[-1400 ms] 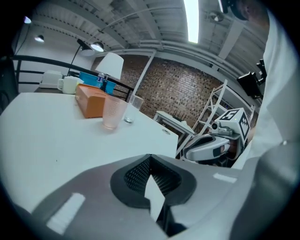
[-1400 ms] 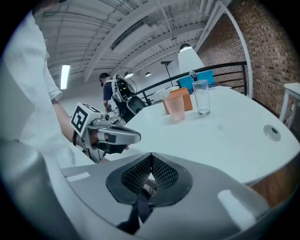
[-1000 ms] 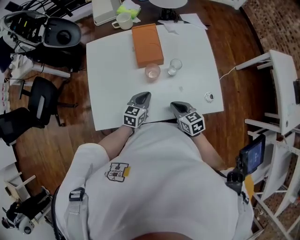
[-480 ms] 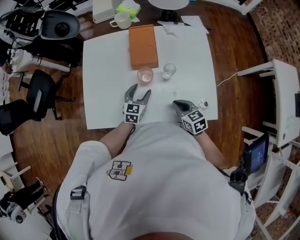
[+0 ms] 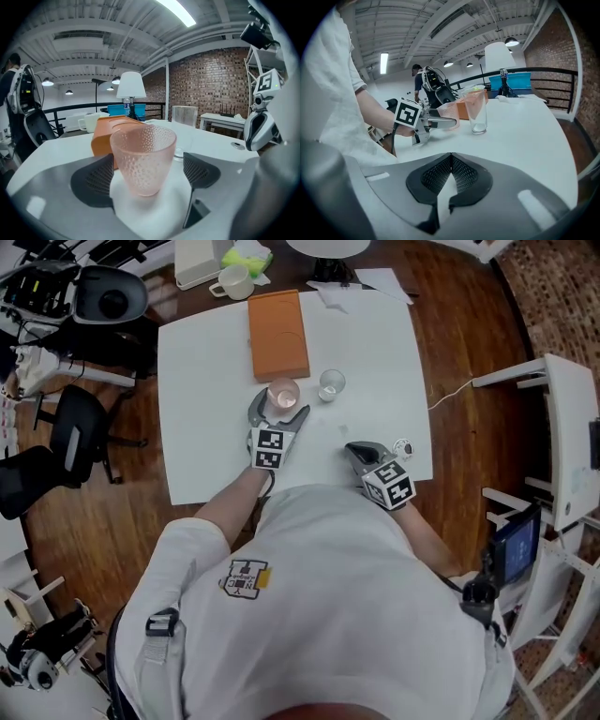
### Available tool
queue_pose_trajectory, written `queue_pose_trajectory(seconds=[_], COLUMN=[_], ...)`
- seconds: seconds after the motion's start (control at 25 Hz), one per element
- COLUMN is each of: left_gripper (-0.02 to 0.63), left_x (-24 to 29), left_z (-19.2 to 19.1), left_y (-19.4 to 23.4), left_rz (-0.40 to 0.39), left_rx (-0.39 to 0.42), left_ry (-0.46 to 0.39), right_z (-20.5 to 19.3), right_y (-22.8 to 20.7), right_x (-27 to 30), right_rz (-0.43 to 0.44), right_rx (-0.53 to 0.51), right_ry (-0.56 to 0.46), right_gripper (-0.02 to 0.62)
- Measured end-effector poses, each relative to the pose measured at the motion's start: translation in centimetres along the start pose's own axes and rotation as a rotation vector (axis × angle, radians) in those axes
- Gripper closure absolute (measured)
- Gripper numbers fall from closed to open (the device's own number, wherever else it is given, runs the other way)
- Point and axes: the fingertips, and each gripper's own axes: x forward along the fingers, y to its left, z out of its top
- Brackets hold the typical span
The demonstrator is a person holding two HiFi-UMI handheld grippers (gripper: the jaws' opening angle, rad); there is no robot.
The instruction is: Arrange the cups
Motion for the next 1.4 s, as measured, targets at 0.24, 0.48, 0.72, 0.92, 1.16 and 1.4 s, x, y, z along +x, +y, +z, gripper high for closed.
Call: queue_pose_trajectory(seconds=[0.24,0.48,0.72,0.92,1.16,1.4], left_gripper=[0.219,0.225,0.229,0.229,0.229,0.229], left_x=[1.2,1.3,1.6,1.2,0.1,-0.8], left_z=[0.7,0.9,-0.3,0.5,2.7,6.0], left_y=[1.1,1.0,1.2,1.0,0.9,1.2], left_rz=[0.048,0.024,-0.001,-0.021,-0.062,-0.127], left_rx=[-0.01,0.01,0.0,0.011,0.025,0.051], left_ry=[0.006,0.003,0.016,-0.003,-0.035,-0.05], right_z=[0.1,0.0,-0.1,0.0,0.4,1.2], right_y=[-0.9,-1.0,-0.8,-0.4,0.9,2.0], right_x=[-0.2,0.1,0.3,0.5,1.5,2.1], right_rz=[-0.018,-0.026,-0.038,-0.038,-0.028,-0.026], right_rx=[0.013,0.03,0.035,0.039,0.039,0.051], right_ry=[-0.002,0.003,0.001,-0.004,-0.02,-0.04], right_gripper=[0.595,0.595,0.595,0.595,0.595,0.595])
